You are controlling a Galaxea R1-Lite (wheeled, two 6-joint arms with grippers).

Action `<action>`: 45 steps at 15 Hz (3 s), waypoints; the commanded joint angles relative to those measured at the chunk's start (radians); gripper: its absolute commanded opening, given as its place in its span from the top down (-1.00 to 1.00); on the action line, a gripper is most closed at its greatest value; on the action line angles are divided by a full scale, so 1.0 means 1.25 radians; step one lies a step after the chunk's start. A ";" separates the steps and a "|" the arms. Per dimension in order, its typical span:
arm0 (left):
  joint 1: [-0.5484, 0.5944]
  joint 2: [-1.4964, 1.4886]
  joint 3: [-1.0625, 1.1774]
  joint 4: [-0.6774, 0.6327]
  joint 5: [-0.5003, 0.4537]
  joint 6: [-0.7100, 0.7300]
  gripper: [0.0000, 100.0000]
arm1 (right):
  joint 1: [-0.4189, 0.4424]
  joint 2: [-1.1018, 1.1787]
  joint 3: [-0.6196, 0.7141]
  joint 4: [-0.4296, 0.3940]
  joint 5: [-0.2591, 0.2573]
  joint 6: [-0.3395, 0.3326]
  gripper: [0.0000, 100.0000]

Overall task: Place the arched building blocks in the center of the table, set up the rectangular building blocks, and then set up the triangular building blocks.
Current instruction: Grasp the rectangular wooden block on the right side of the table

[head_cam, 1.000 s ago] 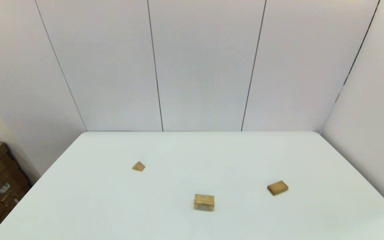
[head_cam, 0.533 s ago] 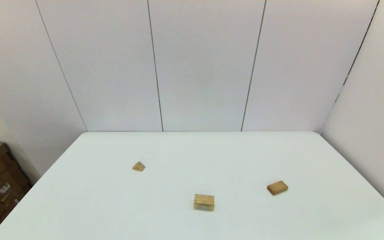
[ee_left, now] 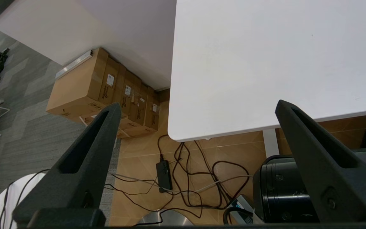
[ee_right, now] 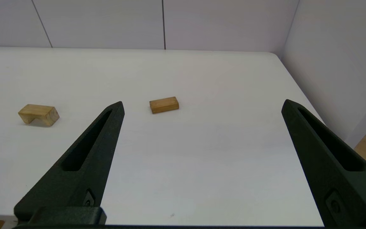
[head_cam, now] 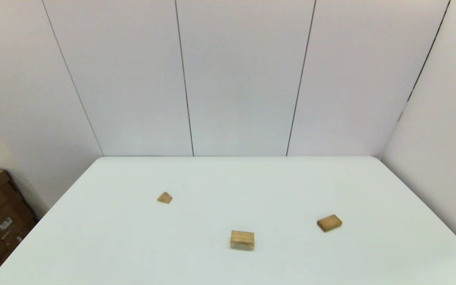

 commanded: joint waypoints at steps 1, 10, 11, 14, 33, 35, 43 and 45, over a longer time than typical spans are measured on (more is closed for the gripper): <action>-0.016 -0.057 0.075 -0.035 0.013 0.003 -1.00 | 0.001 -0.002 0.000 0.000 0.001 -0.001 -1.00; -0.026 -0.184 0.266 -0.304 -0.106 -0.118 -1.00 | 0.001 -0.002 0.000 0.000 0.001 -0.001 -1.00; -0.026 -0.184 0.279 -0.309 -0.120 -0.149 -1.00 | 0.001 -0.002 0.000 0.000 0.001 -0.001 -1.00; -0.026 -0.184 0.420 -0.457 -0.141 -0.198 -1.00 | 0.001 -0.002 0.000 0.000 0.001 -0.001 -1.00; -0.026 -0.184 0.617 -0.731 -0.191 -0.321 -1.00 | 0.001 -0.002 0.000 0.000 0.001 -0.001 -1.00; -0.026 -0.184 0.617 -0.731 -0.191 -0.322 -1.00 | 0.001 -0.002 0.000 0.000 0.001 -0.001 -1.00; -0.026 -0.184 0.617 -0.731 -0.191 -0.322 -1.00 | 0.000 -0.002 0.000 0.000 0.001 -0.001 -1.00; -0.026 -0.184 0.618 -0.731 -0.191 -0.322 -1.00 | 0.000 -0.002 0.000 0.000 0.001 -0.001 -1.00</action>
